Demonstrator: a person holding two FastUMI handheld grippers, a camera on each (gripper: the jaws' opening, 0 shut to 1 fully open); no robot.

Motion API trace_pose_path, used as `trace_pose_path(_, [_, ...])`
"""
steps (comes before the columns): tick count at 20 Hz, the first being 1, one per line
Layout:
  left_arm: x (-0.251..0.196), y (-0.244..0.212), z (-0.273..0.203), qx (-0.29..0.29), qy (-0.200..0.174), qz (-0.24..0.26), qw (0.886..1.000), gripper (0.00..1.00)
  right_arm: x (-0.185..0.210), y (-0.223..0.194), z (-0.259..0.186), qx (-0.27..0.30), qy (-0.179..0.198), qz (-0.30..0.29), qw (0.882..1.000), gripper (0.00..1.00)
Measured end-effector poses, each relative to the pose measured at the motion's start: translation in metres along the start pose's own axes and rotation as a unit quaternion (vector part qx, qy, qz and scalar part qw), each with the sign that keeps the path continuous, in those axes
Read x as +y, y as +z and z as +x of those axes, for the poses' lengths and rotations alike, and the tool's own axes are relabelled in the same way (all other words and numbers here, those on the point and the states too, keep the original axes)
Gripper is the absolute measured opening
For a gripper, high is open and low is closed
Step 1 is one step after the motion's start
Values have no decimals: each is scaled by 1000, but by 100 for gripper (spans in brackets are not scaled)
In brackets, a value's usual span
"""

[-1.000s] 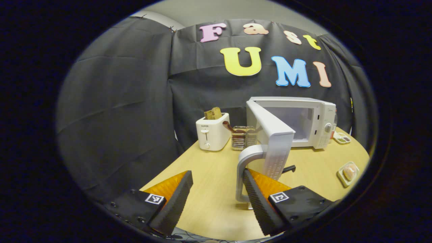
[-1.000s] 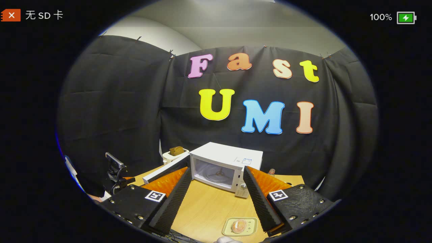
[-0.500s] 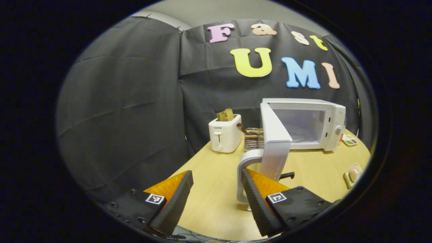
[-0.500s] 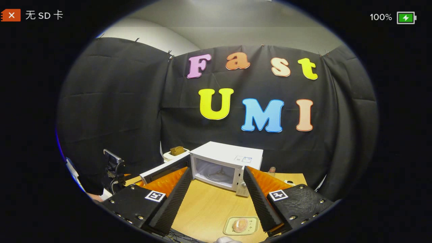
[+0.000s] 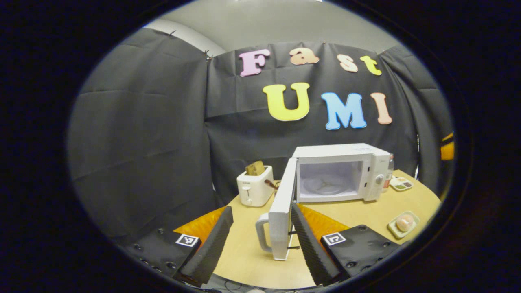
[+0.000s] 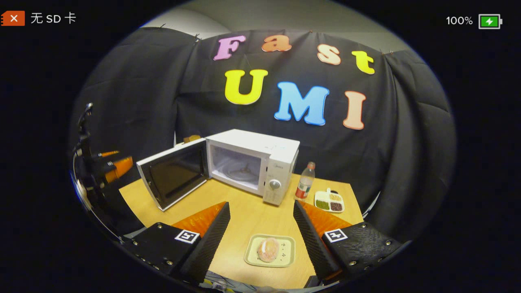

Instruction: Open the microwave oven with the left hand, put the food in, and close the microwave oven.

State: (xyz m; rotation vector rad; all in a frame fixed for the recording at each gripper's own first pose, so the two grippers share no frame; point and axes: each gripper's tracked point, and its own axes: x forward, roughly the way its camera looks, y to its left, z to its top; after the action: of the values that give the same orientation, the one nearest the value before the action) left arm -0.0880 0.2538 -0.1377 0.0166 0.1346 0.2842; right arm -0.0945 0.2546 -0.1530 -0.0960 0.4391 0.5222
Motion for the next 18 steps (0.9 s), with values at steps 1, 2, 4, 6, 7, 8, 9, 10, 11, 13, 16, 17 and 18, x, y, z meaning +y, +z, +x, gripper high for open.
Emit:
trace_pose_path(1, [-9, 15, -3, -10, -7, 0, 1000, 94, -3, -21, 4, 17, 0, 5, 1000, 96])
trace_pose_path(2, [-19, 32, -8, -21, -17, -5, 1000, 94, -6, -38, 10, 36, -1, 10, 999, 96])
trace_pose_path(4, [-40, 67, -15, -45, -29, -7, 999, 94, -9, -73, 23, 57, 0, 11, 998, 96])
trace_pose_path(6, [-60, 96, -20, -68, -38, 2, 997, 94, -11, -108, 38, 91, 1, 17, 996, 96])
trace_pose_path(7, [-71, 106, -23, -77, -45, 2, 996, 94, -10, -122, 45, 104, 2, 18, 994, 96])
trace_pose_path(8, [-82, 114, -24, -82, -52, -2, 995, 94, -11, -134, 54, 115, 2, 16, 993, 96])
trace_pose_path(9, [-91, 119, -24, -81, -58, -6, 995, 95, -13, -145, 62, 124, -2, 12, 992, 96])
trace_pose_path(10, [-98, 123, -23, -81, -64, -11, 995, 96, -13, -154, 70, 130, -2, 6, 992, 96])
trace_pose_path(11, [-103, 126, -22, -80, -69, -13, 994, 97, -13, -166, 77, 137, -2, 0, 991, 96])
trace_pose_path(13, [-104, 132, -22, -83, -67, -2, 994, 99, -16, -186, 92, 152, 2, -8, 988, 96])
trace_pose_path(16, [-106, 141, -21, -81, -65, 5, 995, 99, -15, -201, 120, 163, 11, -13, 987, 96])
trace_pose_path(17, [-106, 142, -21, -77, -63, 4, 995, 99, -17, -208, 126, 169, 10, -17, 985, 96])
trace_pose_path(18, [-108, 144, -21, -75, -63, 3, 995, 99, -17, -212, 134, 173, 15, -13, 985, 96])
